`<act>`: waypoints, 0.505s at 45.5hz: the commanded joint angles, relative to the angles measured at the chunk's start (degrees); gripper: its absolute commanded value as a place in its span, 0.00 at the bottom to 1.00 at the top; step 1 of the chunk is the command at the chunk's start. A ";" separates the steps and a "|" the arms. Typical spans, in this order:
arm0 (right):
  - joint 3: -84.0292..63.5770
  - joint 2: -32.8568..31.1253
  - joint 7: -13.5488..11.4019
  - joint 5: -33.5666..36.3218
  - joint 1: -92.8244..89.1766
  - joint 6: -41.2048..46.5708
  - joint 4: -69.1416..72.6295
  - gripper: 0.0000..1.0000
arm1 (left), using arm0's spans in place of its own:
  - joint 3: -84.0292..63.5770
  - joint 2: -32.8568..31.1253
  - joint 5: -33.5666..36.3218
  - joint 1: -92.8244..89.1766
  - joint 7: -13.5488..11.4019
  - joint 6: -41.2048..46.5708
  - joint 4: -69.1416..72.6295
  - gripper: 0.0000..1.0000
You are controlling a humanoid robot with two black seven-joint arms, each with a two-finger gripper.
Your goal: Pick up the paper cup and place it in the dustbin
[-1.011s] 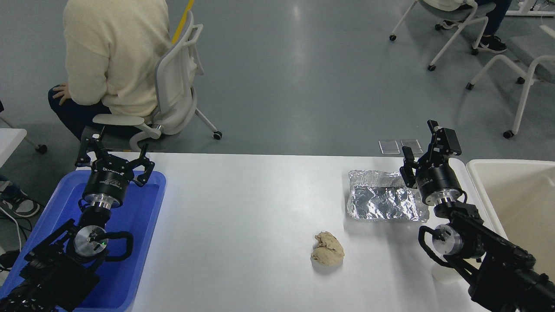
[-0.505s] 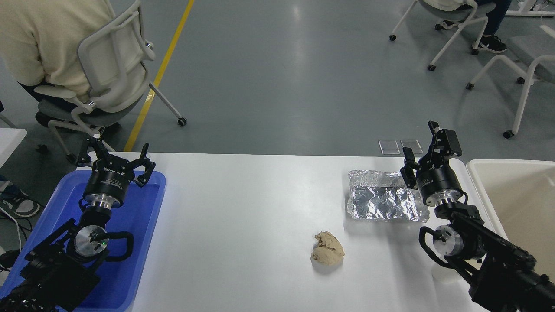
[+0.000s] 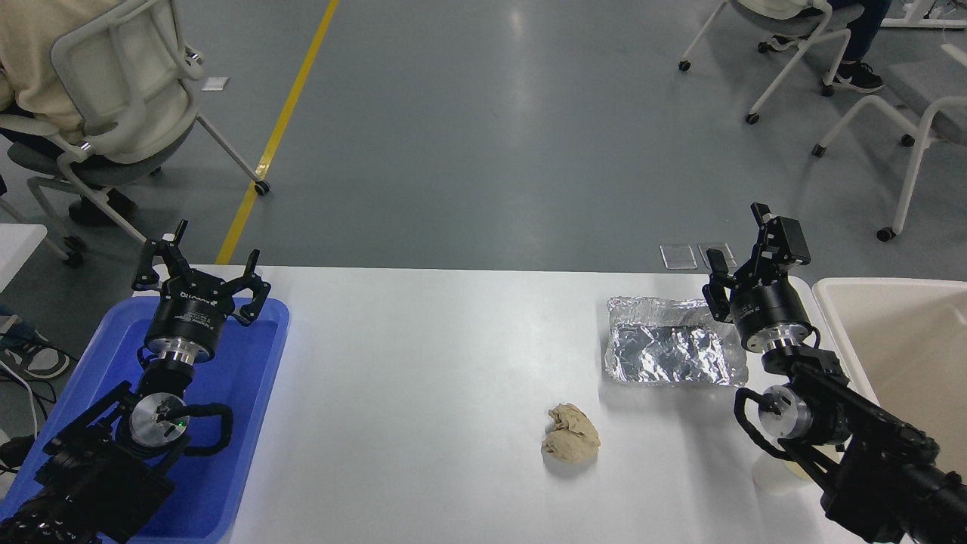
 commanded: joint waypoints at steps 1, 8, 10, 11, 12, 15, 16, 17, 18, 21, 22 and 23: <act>-0.62 -1.00 0.00 0.29 0.03 0.11 0.23 1.00 | -0.12 0.00 -0.01 0.00 0.00 -0.09 0.00 1.00; -0.62 -1.08 0.00 0.38 0.21 -0.07 0.58 1.00 | -0.21 0.00 -0.01 0.00 0.00 -0.09 0.00 1.00; -0.62 -1.08 0.00 0.38 0.30 -0.07 0.58 1.00 | -0.12 0.00 -0.01 0.00 0.00 -0.09 0.00 1.00; -0.62 -1.08 0.00 0.38 0.30 -0.07 0.50 1.00 | -0.21 0.00 -0.01 0.00 0.00 -0.09 0.00 1.00; -0.70 -1.17 0.00 0.38 0.30 -0.07 0.49 1.00 | -0.21 0.00 -0.01 0.00 0.00 -0.09 0.00 1.00; -1.05 -1.78 -0.09 0.38 0.39 0.11 0.49 1.00 | -0.21 0.00 -0.01 0.00 0.00 -0.09 0.00 1.00; -1.49 -2.05 -0.09 0.47 0.47 0.11 0.58 1.00 | -0.21 0.00 -0.01 0.00 0.00 -0.09 0.00 1.00; -2.28 -2.49 -0.09 0.47 0.56 0.11 0.67 1.00 | -0.21 0.00 -0.01 0.00 0.00 -0.09 0.00 1.00; -3.42 -3.01 -0.09 0.47 0.82 0.11 0.76 1.00 | -0.21 0.00 -0.01 0.00 0.00 -0.09 -0.09 1.00; -8.16 -4.68 0.00 0.55 2.66 0.02 0.76 1.00 | -0.21 0.00 -0.01 0.00 0.00 -0.09 0.00 1.00; -10.26 -5.38 0.00 0.55 3.45 0.02 0.76 1.00 | -0.21 0.00 -0.01 0.00 0.00 -0.18 0.00 1.00; -12.46 -6.17 0.00 0.64 4.16 -0.06 0.85 1.00 | -0.21 0.00 -0.01 0.00 0.00 -0.18 0.00 1.00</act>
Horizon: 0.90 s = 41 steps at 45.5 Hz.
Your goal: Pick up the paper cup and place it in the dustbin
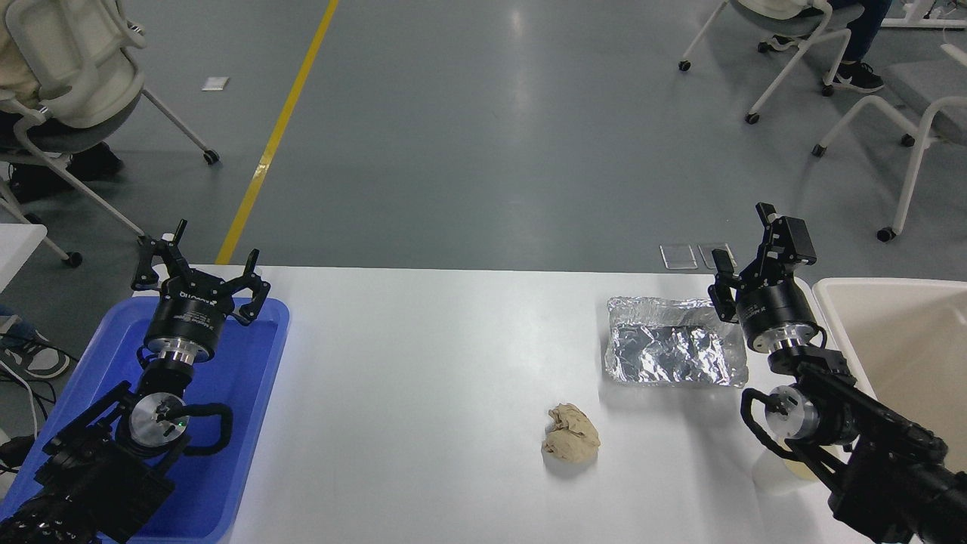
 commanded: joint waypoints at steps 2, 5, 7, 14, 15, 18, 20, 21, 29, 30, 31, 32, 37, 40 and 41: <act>-14.71 -5.87 0.03 0.34 4.88 -0.07 0.46 1.00 | -0.03 0.00 -0.01 0.00 0.00 -0.09 0.00 1.00; -22.97 -9.91 0.03 0.77 8.31 0.45 1.51 1.00 | -0.03 0.00 -0.01 0.00 0.00 -0.09 0.00 1.00; -27.63 -13.07 0.03 0.95 10.86 0.46 2.31 1.00 | -0.03 0.00 -0.01 0.00 0.00 -0.09 0.00 1.00; -45.99 -21.25 0.03 0.95 22.45 0.46 2.40 1.00 | -0.03 0.00 -0.09 0.00 0.00 -0.09 0.00 1.00; -48.98 -22.04 0.03 0.95 24.38 0.54 2.48 1.00 | -0.03 0.00 -0.10 0.00 0.00 -0.18 0.00 1.00; -58.99 -22.93 0.03 0.95 29.75 0.46 2.49 1.00 | -0.12 0.00 -0.01 0.00 0.00 -0.26 0.00 1.00; -65.76 -22.93 0.03 0.95 33.53 0.46 2.49 1.00 | -0.12 0.00 -0.01 0.00 0.00 -0.27 0.00 1.00; -69.10 -22.93 0.03 0.95 35.63 0.46 2.57 1.00 | -0.12 0.00 -0.09 0.00 0.00 -0.27 0.00 1.00; -97.49 -21.44 0.03 0.86 50.84 1.51 6.17 1.00 | -0.12 0.00 -0.01 0.00 0.00 -0.27 0.00 1.00; -100.66 -21.08 0.03 0.86 52.69 1.77 6.79 1.00 | -0.12 0.00 -0.01 0.00 0.00 -0.27 0.00 1.00; -104.00 -20.73 0.03 0.95 54.79 2.12 7.75 1.00 | -0.03 0.00 -0.01 0.00 0.00 -0.27 0.00 1.00; -106.99 -20.29 0.03 0.95 56.73 2.47 8.72 1.00 | -0.12 0.00 -0.01 0.00 0.00 -0.27 0.00 1.00; -119.04 -18.54 -0.05 0.95 64.91 5.98 14.16 1.00 | -0.12 0.00 -0.01 0.00 0.00 -0.27 0.00 1.00; -123.09 -17.75 -0.05 0.86 68.08 9.23 16.54 1.00 | -0.03 0.00 -0.01 0.00 0.00 -0.27 0.00 1.00; -124.32 -17.39 -0.05 0.86 68.87 10.64 17.42 1.00 | -0.03 0.00 -0.01 0.00 0.00 -0.27 0.00 1.00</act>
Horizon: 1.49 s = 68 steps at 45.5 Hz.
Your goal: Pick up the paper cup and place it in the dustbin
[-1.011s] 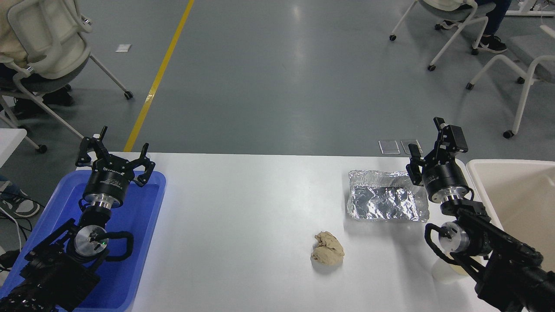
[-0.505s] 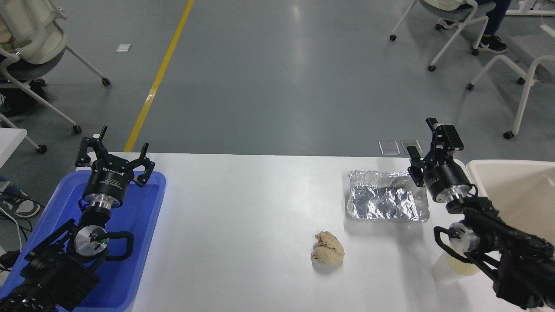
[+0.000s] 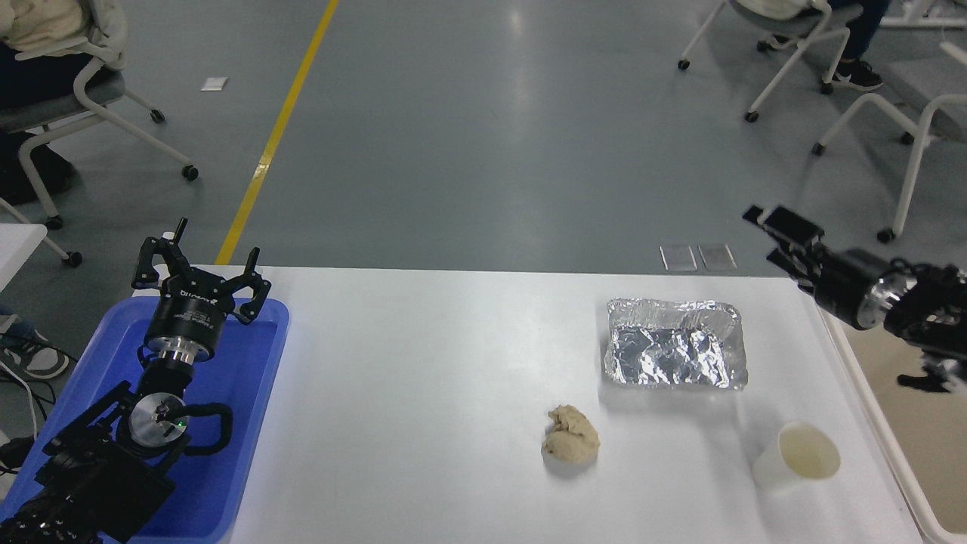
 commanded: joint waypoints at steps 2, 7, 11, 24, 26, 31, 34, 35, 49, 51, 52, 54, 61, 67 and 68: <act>-27.89 2.93 -0.07 -0.02 18.13 10.52 10.63 1.00 | 0.07 0.00 0.03 0.00 0.00 -0.02 0.00 1.00; -33.42 6.61 -0.33 -0.37 24.45 21.14 14.33 1.00 | 0.07 0.00 0.03 0.00 0.00 -0.02 0.00 1.00; -39.40 11.36 -0.33 -0.64 34.13 38.19 16.09 1.00 | 0.07 0.00 0.03 0.00 0.00 -0.02 0.00 1.00; -37.92 20.42 -0.33 -0.72 48.54 46.39 18.90 1.00 | 0.07 0.00 0.03 0.00 0.00 -0.02 0.00 1.00; -37.74 21.65 -0.33 -0.64 50.30 46.39 19.87 1.00 | -0.02 0.00 0.03 0.00 0.00 -0.02 0.00 1.00; -37.21 23.94 -0.33 -0.55 53.65 46.39 20.40 1.00 | -0.02 0.00 0.03 0.00 0.00 -0.02 0.00 1.00; -36.07 24.20 -1.03 -1.25 54.61 46.39 20.22 1.00 | -0.02 0.00 0.03 0.00 0.00 -0.02 0.00 1.00; -35.46 24.46 -1.91 -1.60 55.05 46.39 20.22 1.00 | -0.02 0.00 0.03 0.00 0.00 -0.02 0.00 1.00; -29.74 25.26 -22.22 -1.78 56.82 46.39 20.31 1.00 | -0.02 0.00 0.03 0.00 0.00 -0.02 0.00 1.00; -28.95 25.26 -22.74 -2.39 56.82 46.39 20.31 1.00 | 0.07 0.00 0.03 0.00 0.00 0.07 0.00 1.00; -28.78 25.26 -22.92 -2.66 56.82 46.39 20.40 1.00 | 0.07 0.00 0.03 0.00 0.00 0.07 0.00 1.00; -28.86 25.26 -23.10 -3.18 56.73 46.39 20.40 1.00 | 0.07 0.00 0.03 0.00 0.00 0.07 0.00 1.00; -28.25 23.59 -25.91 -9.42 56.03 46.39 20.58 1.00 | 0.07 0.00 0.03 0.00 0.00 0.16 0.00 1.00; -27.02 23.15 -26.35 -9.60 52.68 46.39 21.28 1.00 | 0.07 0.00 0.03 0.00 0.00 0.25 0.00 1.00; -26.76 23.15 -26.26 -9.60 52.77 46.39 21.80 1.00 | 0.07 0.00 0.03 0.00 0.00 0.25 0.00 1.00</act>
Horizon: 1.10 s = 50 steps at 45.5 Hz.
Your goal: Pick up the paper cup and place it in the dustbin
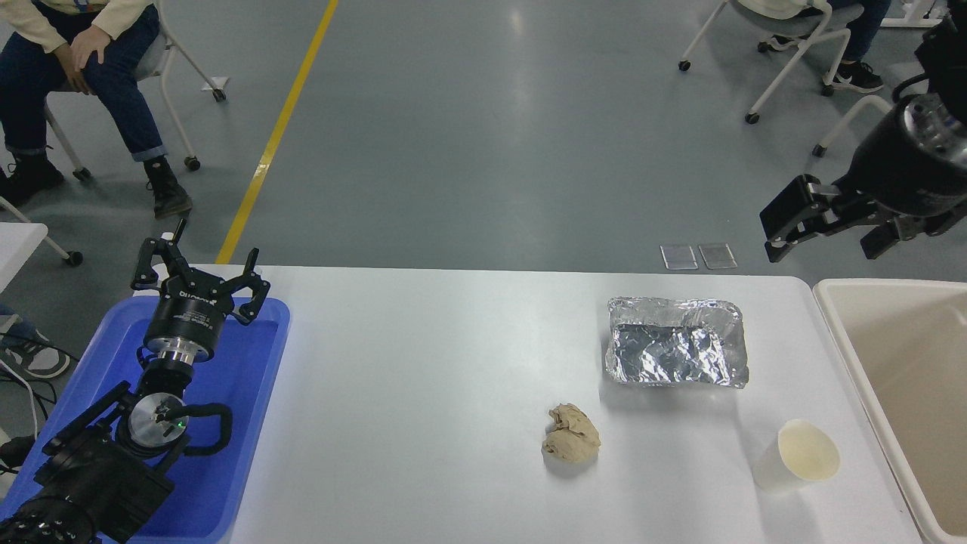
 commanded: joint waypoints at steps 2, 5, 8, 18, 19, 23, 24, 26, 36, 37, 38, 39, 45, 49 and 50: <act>2.64 -0.82 -2.78 -2.50 -2.07 0.08 2.25 1.00 | 0.01 0.00 0.01 0.00 0.00 0.10 0.00 1.00; 3.26 -0.73 -2.69 -2.41 -1.89 0.08 3.04 1.00 | -0.08 0.00 0.01 0.00 0.00 0.10 0.00 1.00; 3.43 -0.82 -2.69 -2.41 -1.89 0.08 3.83 1.00 | -0.08 0.00 0.01 0.00 0.00 0.10 0.00 1.00; 3.17 -3.98 -2.61 -2.41 -5.23 0.08 3.66 1.00 | 0.01 0.00 0.01 0.00 0.00 0.10 0.00 1.00; 3.17 -4.68 -2.69 -2.41 -5.49 0.08 3.66 1.00 | 0.01 0.00 0.01 0.00 0.00 0.10 0.00 1.00; 2.82 -6.79 -2.69 -2.50 -6.98 0.08 3.57 1.00 | 0.01 0.00 0.01 0.00 0.00 0.10 0.00 1.00; 2.82 -7.15 -2.69 -2.50 -7.60 0.08 3.57 1.00 | 0.01 0.00 0.01 0.00 0.00 0.10 0.00 1.00; 2.82 -8.55 -2.69 -2.59 -9.00 0.08 3.57 1.00 | 0.01 0.00 0.01 0.00 0.00 0.10 0.00 1.00; 3.00 -12.34 -2.69 -3.56 -16.56 -5.97 3.22 1.00 | 0.01 0.00 0.01 0.00 0.00 0.10 0.00 1.00; 2.91 -12.34 -2.69 -3.56 -17.61 -7.38 3.22 1.00 | -0.07 0.00 0.01 0.00 0.00 0.10 0.00 1.00; 2.91 -12.34 -2.69 -3.64 -18.67 -8.87 3.13 1.00 | -0.08 0.00 0.01 0.00 0.00 0.10 0.00 1.00; 2.91 -12.34 -2.69 -3.64 -19.98 -10.37 3.04 1.00 | -0.08 0.00 0.01 0.00 0.00 0.10 0.00 1.00; 3.43 -12.42 -2.69 -3.64 -26.76 -18.37 0.58 1.00 | -0.08 0.00 0.01 0.00 0.00 0.10 0.00 1.00; 3.52 -12.42 -2.69 -3.56 -30.09 -22.50 -0.74 1.00 | -0.08 0.00 0.01 0.00 0.00 0.10 0.00 1.00; 3.61 -12.42 -2.69 -3.56 -31.06 -23.55 -0.82 1.00 | -0.08 0.00 0.01 0.00 0.00 0.02 -0.09 1.00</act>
